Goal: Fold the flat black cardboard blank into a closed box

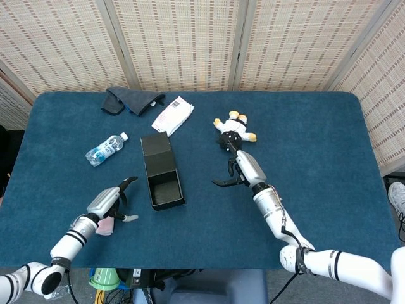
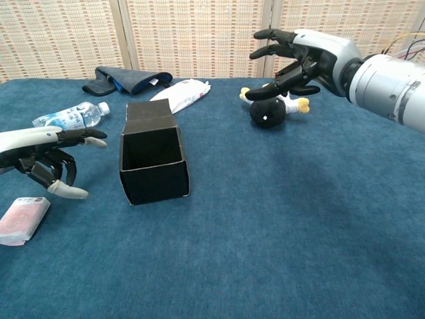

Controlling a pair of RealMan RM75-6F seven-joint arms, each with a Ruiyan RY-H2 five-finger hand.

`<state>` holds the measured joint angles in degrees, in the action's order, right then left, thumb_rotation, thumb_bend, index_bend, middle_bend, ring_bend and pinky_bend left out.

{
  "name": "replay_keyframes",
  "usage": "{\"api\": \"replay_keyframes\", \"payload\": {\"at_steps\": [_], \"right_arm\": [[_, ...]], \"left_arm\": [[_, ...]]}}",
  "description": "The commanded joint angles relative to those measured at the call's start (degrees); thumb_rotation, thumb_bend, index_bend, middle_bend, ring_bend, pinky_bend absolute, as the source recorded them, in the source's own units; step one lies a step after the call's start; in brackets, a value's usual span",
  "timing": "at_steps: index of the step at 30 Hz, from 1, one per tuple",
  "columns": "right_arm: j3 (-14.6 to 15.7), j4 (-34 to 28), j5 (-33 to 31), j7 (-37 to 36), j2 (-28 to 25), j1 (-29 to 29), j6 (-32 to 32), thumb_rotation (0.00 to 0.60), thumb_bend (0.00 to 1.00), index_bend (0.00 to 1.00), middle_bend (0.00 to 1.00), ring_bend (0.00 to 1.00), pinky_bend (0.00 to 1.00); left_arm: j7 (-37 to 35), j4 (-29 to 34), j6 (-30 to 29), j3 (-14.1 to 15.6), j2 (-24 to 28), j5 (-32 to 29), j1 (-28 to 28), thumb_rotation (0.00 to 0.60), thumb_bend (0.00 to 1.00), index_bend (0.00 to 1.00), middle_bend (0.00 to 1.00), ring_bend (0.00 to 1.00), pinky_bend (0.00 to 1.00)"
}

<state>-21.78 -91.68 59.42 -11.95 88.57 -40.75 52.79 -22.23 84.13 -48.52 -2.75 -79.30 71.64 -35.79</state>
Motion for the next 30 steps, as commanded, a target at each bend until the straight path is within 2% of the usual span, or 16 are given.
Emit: {"api": "replay_keyframes", "payload": {"at_steps": [1, 10, 19, 24, 30], "right_arm": [[0.1, 0.2, 0.5, -0.6, 0.0, 0.2, 0.4, 0.6, 0.0, 0.0, 0.12, 0.74, 1.0], [0.5, 0.5, 2.0, -2.2, 0.0, 0.7, 1.1, 0.6, 0.0, 0.0, 0.13, 0.74, 1.0], [0.3, 0.9, 2.3, -3.0, 0.5, 0.6, 1.8, 0.6, 0.0, 0.0, 0.14, 0.74, 1.0], [0.4, 1.0, 2.4, -3.1, 0.6, 0.5, 1.9, 0.6, 0.0, 0.0, 0.15, 0.74, 1.0], [0.5, 1.5, 2.4, -3.6, 0.7, 0.6, 1.9, 0.6, 0.0, 0.0, 0.15, 0.74, 1.0]], "left_arm": [[1.3, -0.6, -0.2, -1.1, -2.2, -1.1, -0.1, 0.6, 0.11, 0.0, 0.0, 0.53, 0.66], [3.5, -3.7, -0.7, -4.6, -7.7, -5.3, -0.4, 0.6, 0.1, 0.0, 0.0, 0.53, 0.67], [3.4, -6.1, 1.5, -6.9, -10.0, -7.3, -1.4, 0.6, 0.1, 0.0, 0.0, 0.54, 0.73], [1.9, -8.7, 3.4, -8.4, -10.8, -8.5, -2.0, 0.6, 0.1, 0.0, 0.0, 0.55, 0.74], [-4.5, -10.2, 8.1, -9.4, -9.6, -8.0, -1.9, 0.6, 0.1, 0.0, 0.0, 0.56, 0.74]]}}
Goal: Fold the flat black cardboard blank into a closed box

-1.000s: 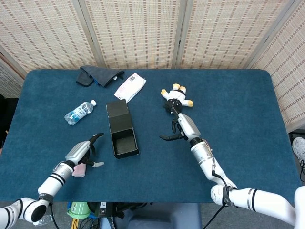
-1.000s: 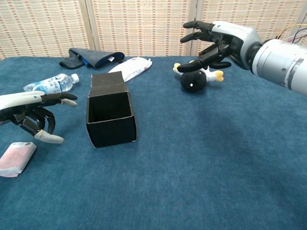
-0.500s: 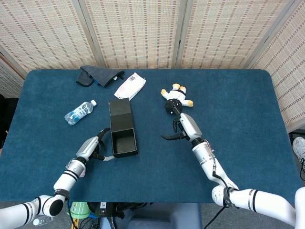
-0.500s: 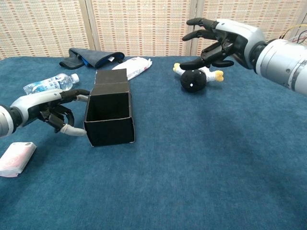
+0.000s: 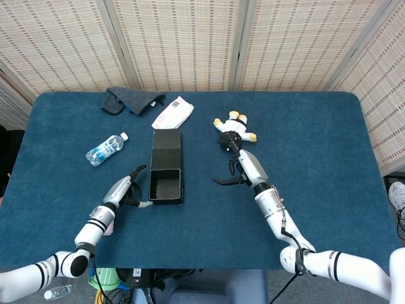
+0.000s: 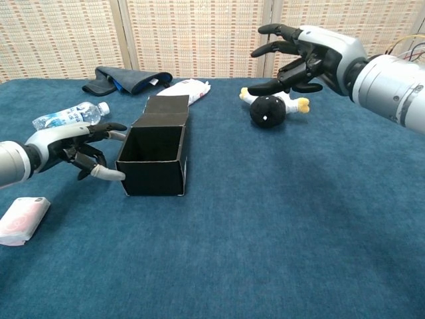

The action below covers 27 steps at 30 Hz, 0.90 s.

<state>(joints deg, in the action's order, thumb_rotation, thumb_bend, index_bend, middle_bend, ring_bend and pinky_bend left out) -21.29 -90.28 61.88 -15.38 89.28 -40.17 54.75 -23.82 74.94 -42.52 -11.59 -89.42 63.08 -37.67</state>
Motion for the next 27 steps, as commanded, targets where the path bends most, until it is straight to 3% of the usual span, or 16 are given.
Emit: {"api": "replay_keyframes", "payload": {"at_steps": [1, 19, 27], "right_arm": [[0.0, 0.3, 0.0, -0.2, 0.1, 0.0, -0.1, 0.6, 0.0, 0.0, 0.15, 0.74, 1.0], [0.4, 2.1, -0.2, -0.7, 0.9, 0.0, -0.3, 0.6, 0.0, 0.0, 0.17, 0.74, 1.0], [0.4, 2.8, -0.1, -0.8, 1.3, -0.1, -0.3, 0.6, 0.0, 0.0, 0.18, 0.74, 1.0]], "left_arm": [[-4.0, -1.5, 2.4, -0.5, 0.3, 1.3, 0.1, 0.6, 0.1, 0.0, 0.0, 0.56, 0.74], [-16.8, -9.6, 0.3, -0.1, -5.0, 11.8, -0.9, 0.6, 0.1, 0.01, 0.01, 0.59, 0.74], [-19.7, -11.8, -1.5, -0.4, -6.7, 12.1, -0.5, 0.6, 0.1, 0.14, 0.15, 0.6, 0.74]]}}
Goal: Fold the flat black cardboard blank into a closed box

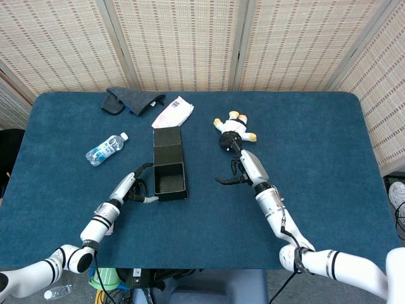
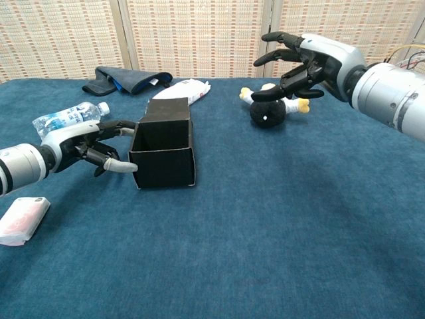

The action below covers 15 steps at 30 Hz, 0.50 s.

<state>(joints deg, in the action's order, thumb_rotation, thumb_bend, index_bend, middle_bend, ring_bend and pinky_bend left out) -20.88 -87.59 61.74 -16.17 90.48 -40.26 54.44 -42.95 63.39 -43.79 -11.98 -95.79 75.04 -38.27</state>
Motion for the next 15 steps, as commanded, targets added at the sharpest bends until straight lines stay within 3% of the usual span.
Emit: {"api": "replay_keyframes", "payload": {"at_steps": [1, 8, 15], "right_arm": [[0.0, 0.2, -0.1, -0.1, 0.1, 0.0, -0.1, 0.6, 0.0, 0.0, 0.19, 0.74, 1.0], [-0.1, 0.8, -0.4, -0.1, 0.5, -0.2, -0.4, 0.6, 0.0, 0.0, 0.19, 0.74, 1.0], [-0.1, 1.4, -0.6, 0.0, 0.9, -0.3, -0.6, 0.6, 0.0, 0.0, 0.2, 0.74, 1.0]], "left_arm": [[-1.1, -0.4, -0.3, 0.0, -0.4, 0.2, 0.2, 0.6, 0.1, 0.16, 0.18, 0.6, 0.74], [-4.1, -1.5, -0.2, 0.4, -0.7, 1.1, 0.1, 0.6, 0.1, 0.25, 0.28, 0.61, 0.75], [-9.3, -2.5, -1.3, 0.6, -0.4, 2.9, 0.1, 0.6, 0.1, 0.29, 0.32, 0.62, 0.75]]}}
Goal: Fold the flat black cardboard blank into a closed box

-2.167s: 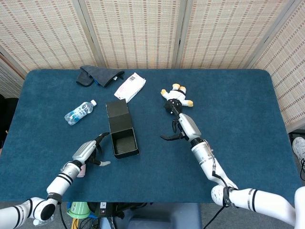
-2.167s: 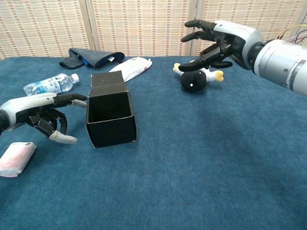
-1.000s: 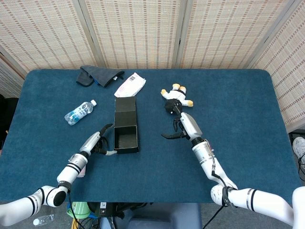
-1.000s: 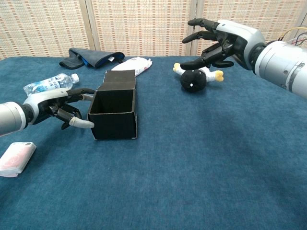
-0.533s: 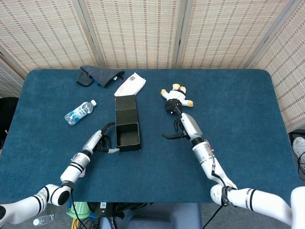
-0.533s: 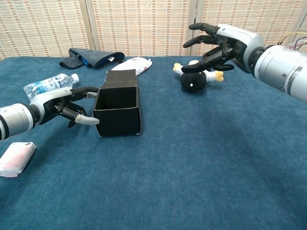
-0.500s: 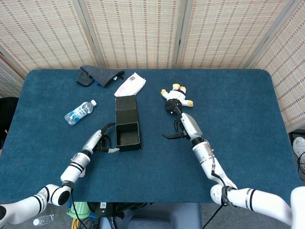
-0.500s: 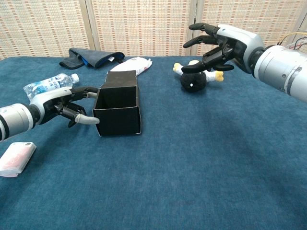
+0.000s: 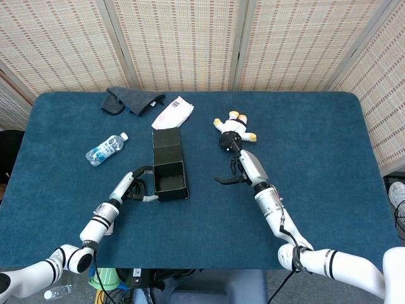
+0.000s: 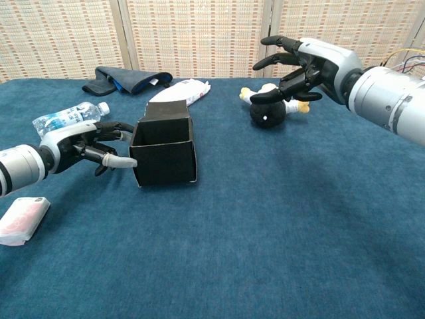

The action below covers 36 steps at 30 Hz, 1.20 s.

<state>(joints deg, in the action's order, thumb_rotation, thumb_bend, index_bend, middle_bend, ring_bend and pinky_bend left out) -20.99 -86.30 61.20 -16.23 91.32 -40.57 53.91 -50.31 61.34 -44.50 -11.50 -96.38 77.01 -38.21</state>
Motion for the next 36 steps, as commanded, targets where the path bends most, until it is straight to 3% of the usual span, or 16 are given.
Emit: {"api": "replay_keyframes", "payload": {"at_steps": [1, 6, 9, 12, 17, 21, 29, 36], "right_arm": [[0.0, 0.1, -0.1, 0.0, 0.1, -0.1, 0.0, 0.6, 0.0, 0.0, 0.2, 0.74, 1.0], [-0.1, -0.2, -1.0, 0.0, -0.1, -0.2, -1.0, 0.6, 0.0, 0.0, 0.22, 0.74, 1.0], [-0.2, -1.1, -2.9, -0.2, -0.8, -0.4, -3.1, 0.6, 0.0, 0.0, 0.23, 0.64, 0.96], [-0.7, -2.3, -5.9, -0.9, -1.9, -1.0, -6.5, 0.6, 0.0, 0.0, 0.25, 0.49, 0.83], [-2.8, -3.8, -12.4, -6.2, -4.0, -2.2, -15.0, 0.6, 0.0, 0.0, 0.22, 0.3, 0.49], [-4.8, -3.0, -14.8, -11.9, -5.1, -2.8, -22.6, 0.6, 0.0, 0.0, 0.14, 0.2, 0.36], [-13.4, 1.4, -11.1, -26.1, -3.2, -0.5, -35.7, 0.6, 0.0, 0.0, 0.0, 0.03, 0.17], [-22.9, 6.5, -6.3, -35.6, 3.6, 2.9, -41.9, 0.6, 0.0, 0.0, 0.0, 0.0, 0.17]], "left_arm": [[-3.1, -0.6, -1.0, 0.2, 0.3, 1.5, 0.0, 0.6, 0.1, 0.3, 0.33, 0.62, 0.75], [-8.3, -1.5, -3.3, 1.5, 1.2, 4.7, 0.3, 0.6, 0.11, 0.31, 0.33, 0.63, 0.75], [-12.3, -2.3, -6.0, 3.0, 2.1, 8.0, 0.4, 0.6, 0.11, 0.31, 0.33, 0.63, 0.75], [-14.8, -3.7, -9.5, 4.7, 2.8, 11.2, 0.6, 0.6, 0.11, 0.31, 0.34, 0.63, 0.75], [-15.0, -5.5, -15.5, 6.4, 3.2, 14.5, 1.1, 0.6, 0.11, 0.31, 0.34, 0.63, 0.74], [-13.5, -5.7, -18.5, 6.9, 3.1, 15.2, 1.4, 0.6, 0.11, 0.31, 0.34, 0.63, 0.74], [-10.2, -4.8, -21.5, 8.1, 3.1, 16.0, 1.4, 0.6, 0.11, 0.31, 0.34, 0.62, 0.74], [-7.1, -3.4, -23.0, 9.1, 2.7, 17.2, 0.9, 0.6, 0.11, 0.31, 0.34, 0.62, 0.74]]}}
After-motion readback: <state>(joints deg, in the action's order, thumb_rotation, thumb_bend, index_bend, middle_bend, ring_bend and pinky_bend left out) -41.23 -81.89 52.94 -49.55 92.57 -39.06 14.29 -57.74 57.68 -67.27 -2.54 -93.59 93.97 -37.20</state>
